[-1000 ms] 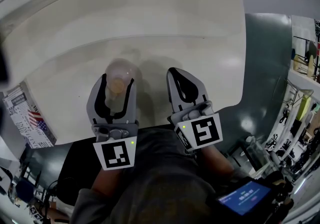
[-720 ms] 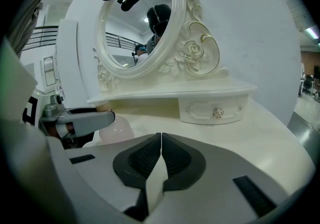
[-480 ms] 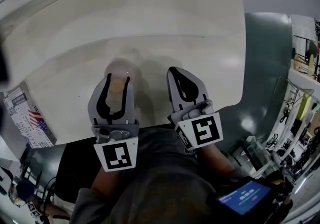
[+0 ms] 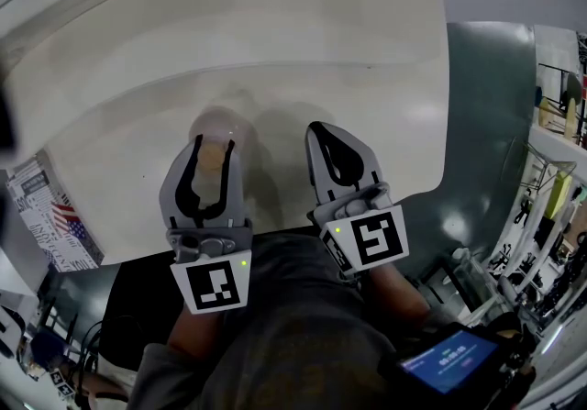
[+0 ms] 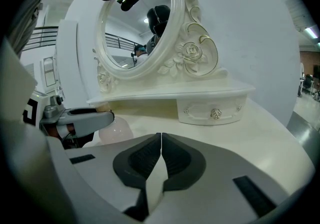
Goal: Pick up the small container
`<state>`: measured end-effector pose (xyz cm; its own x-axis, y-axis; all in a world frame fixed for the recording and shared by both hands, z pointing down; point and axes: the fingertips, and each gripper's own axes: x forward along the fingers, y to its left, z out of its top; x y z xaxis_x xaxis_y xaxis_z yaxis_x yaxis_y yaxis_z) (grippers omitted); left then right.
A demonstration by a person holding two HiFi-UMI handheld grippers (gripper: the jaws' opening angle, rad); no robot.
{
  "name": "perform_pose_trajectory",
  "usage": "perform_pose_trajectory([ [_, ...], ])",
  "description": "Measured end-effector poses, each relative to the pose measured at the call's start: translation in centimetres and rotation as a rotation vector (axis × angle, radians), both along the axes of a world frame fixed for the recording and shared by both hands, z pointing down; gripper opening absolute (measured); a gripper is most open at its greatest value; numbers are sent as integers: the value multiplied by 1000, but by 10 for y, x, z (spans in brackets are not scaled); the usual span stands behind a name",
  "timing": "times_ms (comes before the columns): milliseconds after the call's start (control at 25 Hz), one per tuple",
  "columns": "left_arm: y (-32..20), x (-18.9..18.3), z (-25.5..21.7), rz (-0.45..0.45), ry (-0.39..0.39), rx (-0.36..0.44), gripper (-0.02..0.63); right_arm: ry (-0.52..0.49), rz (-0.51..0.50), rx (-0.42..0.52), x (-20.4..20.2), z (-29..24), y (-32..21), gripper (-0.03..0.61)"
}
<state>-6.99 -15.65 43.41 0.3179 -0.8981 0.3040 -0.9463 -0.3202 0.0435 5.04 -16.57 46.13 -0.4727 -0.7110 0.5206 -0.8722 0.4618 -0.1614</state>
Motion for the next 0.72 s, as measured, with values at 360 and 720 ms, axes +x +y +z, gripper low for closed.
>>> perform_pose_trajectory([
  [360,1,-1,1,14,-5,3,144,-6,-1,9,0,-3,1,14],
  [720,-2,2,1,26,5,-1,144,-9,4,24,3,-8,-3,14],
])
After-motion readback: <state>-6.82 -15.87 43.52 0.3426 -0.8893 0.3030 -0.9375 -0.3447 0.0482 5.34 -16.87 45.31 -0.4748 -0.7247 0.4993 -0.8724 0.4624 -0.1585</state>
